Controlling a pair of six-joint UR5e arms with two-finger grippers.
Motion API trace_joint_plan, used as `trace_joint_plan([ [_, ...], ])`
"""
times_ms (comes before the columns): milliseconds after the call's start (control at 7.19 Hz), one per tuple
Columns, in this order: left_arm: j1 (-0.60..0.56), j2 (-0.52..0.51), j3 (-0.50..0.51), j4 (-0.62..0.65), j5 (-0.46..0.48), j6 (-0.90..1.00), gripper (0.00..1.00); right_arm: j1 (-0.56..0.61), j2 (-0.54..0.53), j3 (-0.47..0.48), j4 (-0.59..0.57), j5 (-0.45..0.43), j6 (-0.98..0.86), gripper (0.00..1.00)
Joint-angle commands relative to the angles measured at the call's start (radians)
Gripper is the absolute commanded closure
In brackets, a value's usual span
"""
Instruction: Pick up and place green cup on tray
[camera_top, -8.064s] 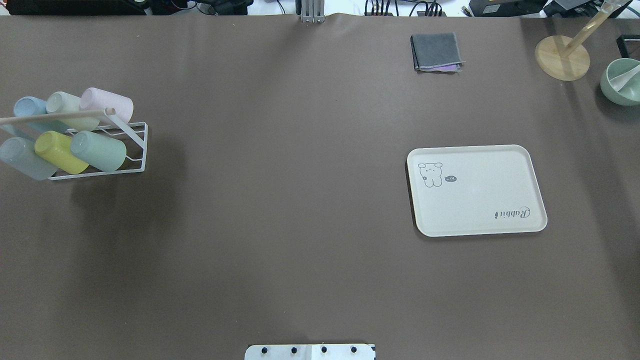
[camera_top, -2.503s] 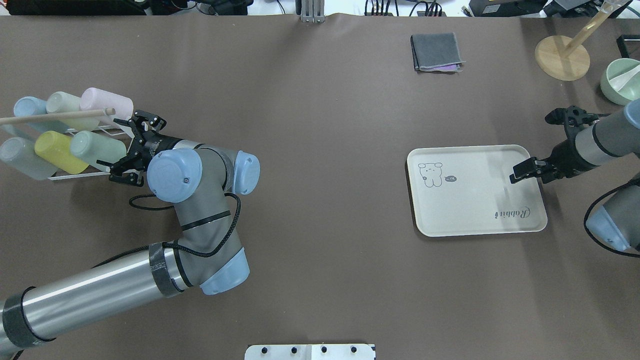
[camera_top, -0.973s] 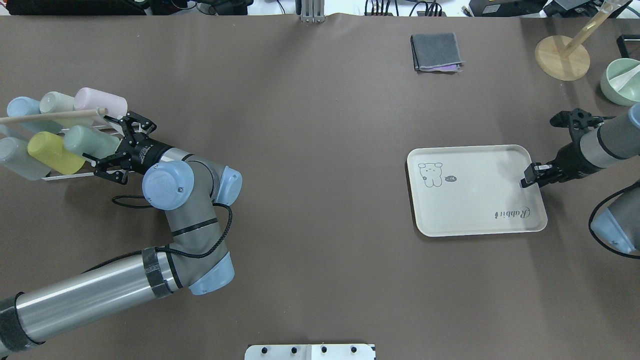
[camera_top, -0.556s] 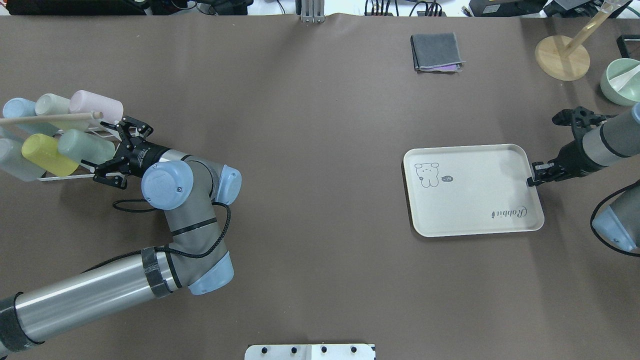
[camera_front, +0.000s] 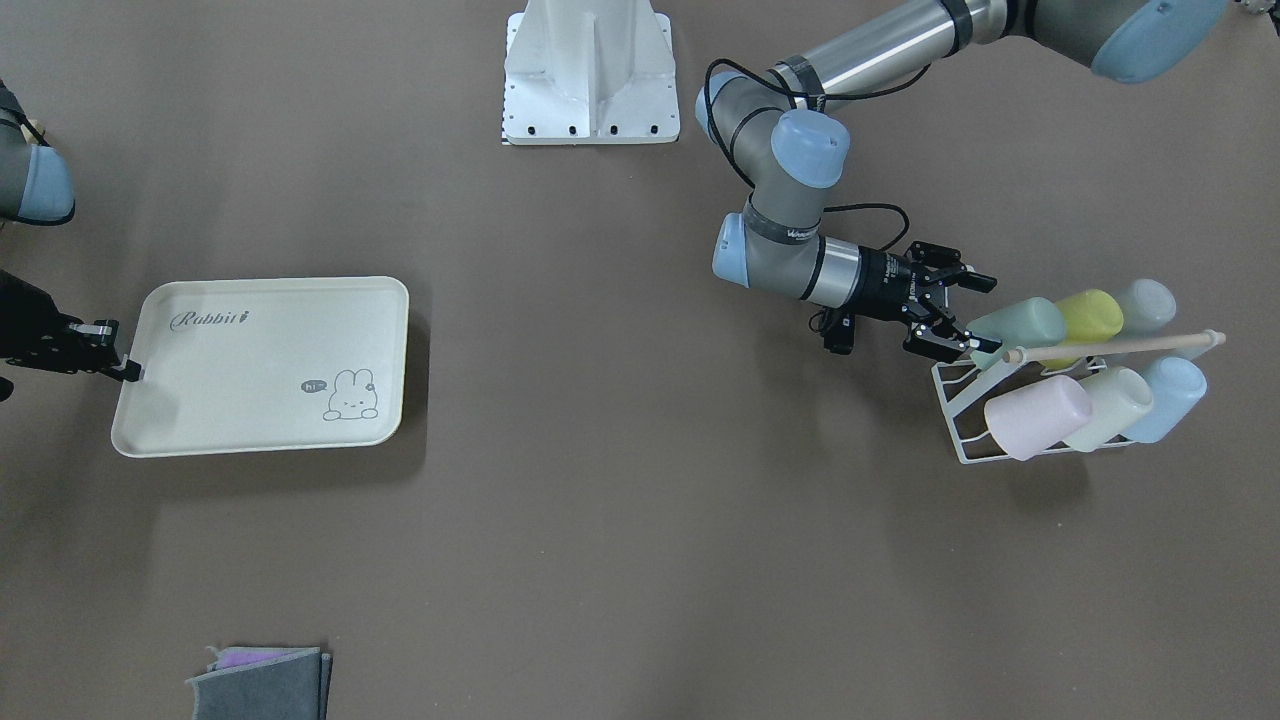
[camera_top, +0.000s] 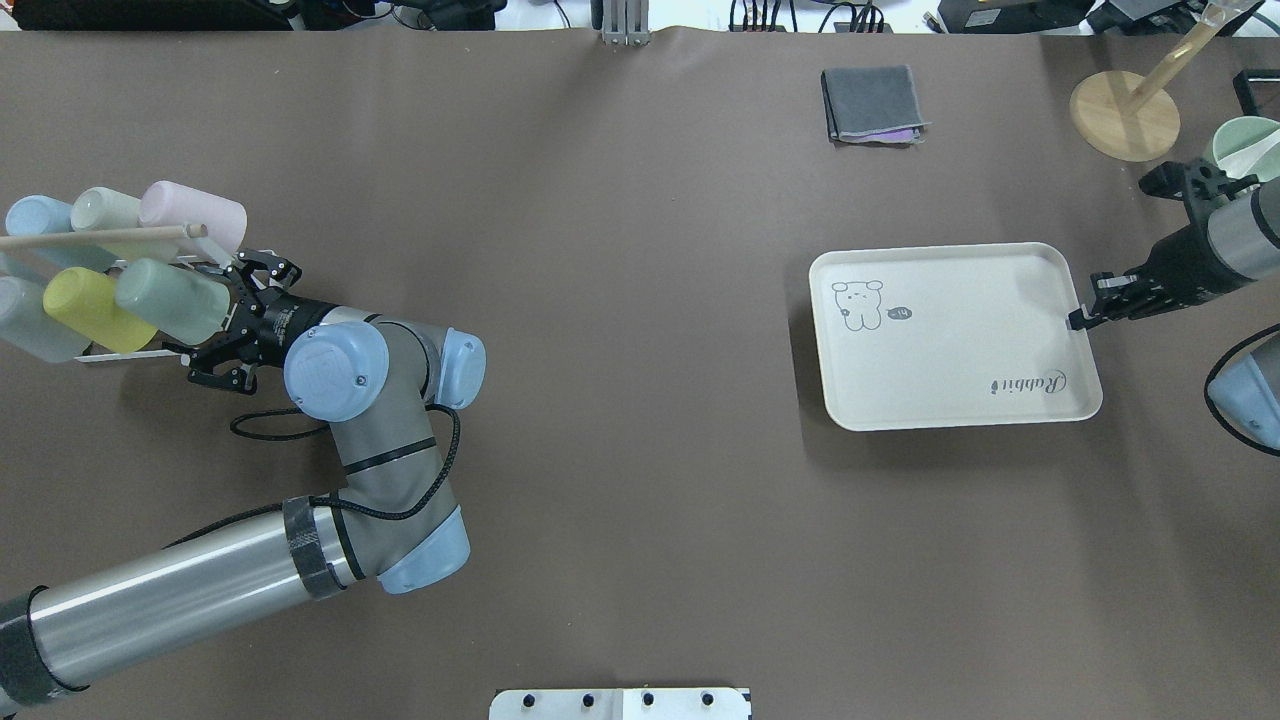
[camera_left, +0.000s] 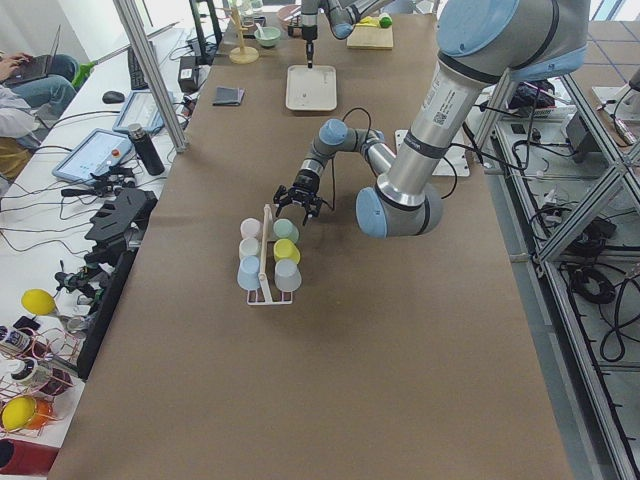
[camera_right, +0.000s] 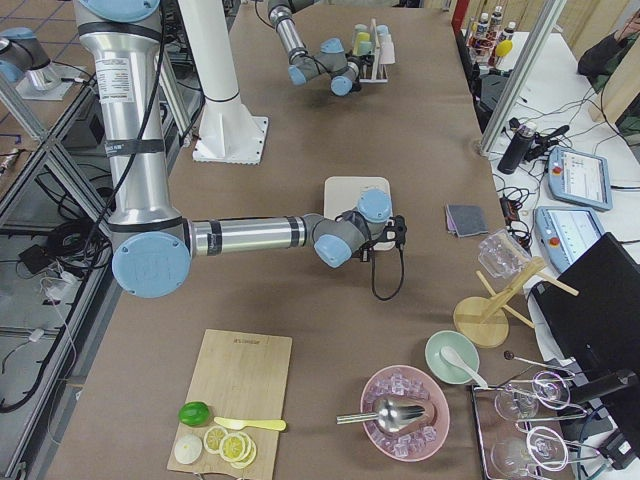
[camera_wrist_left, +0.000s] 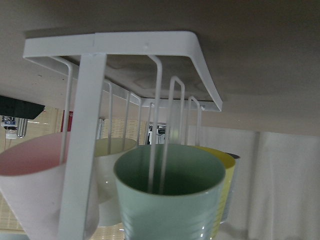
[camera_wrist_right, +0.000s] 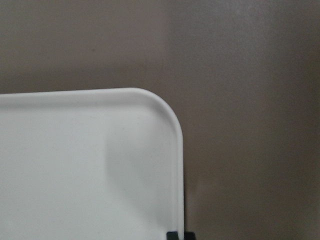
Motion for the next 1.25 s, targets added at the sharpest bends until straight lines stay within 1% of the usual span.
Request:
trace_joint_plan([
  [0, -0.001, 0.027, -0.001, -0.017, 0.013, -0.004, 0.1, 0.018, 0.037, -0.001, -0.03, 0.024, 0.002, 1.0],
  [139, 0.001, 0.032, -0.001, -0.034, 0.03, -0.004, 0.11, 0.019, 0.054, -0.001, -0.044, 0.024, 0.005, 1.0],
  [278, 0.001, 0.032, 0.001, -0.037, 0.063, -0.004, 0.1, 0.016, 0.09, -0.002, -0.101, 0.023, 0.006, 1.0],
  [417, 0.004, 0.03, 0.001, -0.051, 0.074, -0.004, 0.1, 0.01, 0.135, -0.002, -0.173, 0.023, 0.005, 1.0],
  [556, 0.007, 0.03, -0.005, -0.054, 0.099, -0.005, 0.1, -0.014, 0.184, -0.004, -0.244, 0.015, 0.005, 1.0],
  [695, 0.014, 0.03, -0.019, -0.052, 0.098, -0.01, 0.11, -0.034, 0.255, -0.033, -0.296, 0.012, 0.006, 1.0],
  [834, 0.023, 0.048, -0.047, -0.051, 0.091, -0.017, 0.11, -0.062, 0.288, -0.045, -0.307, -0.03, 0.008, 1.0],
  [973, 0.063, 0.103, -0.105, -0.04, 0.09, -0.055, 0.11, -0.114, 0.34, -0.045, -0.341, -0.09, 0.023, 1.0],
  [1112, 0.076, 0.14, -0.123, -0.048, 0.091, -0.06, 0.11, -0.144, 0.382, -0.045, -0.36, -0.122, 0.037, 1.0],
])
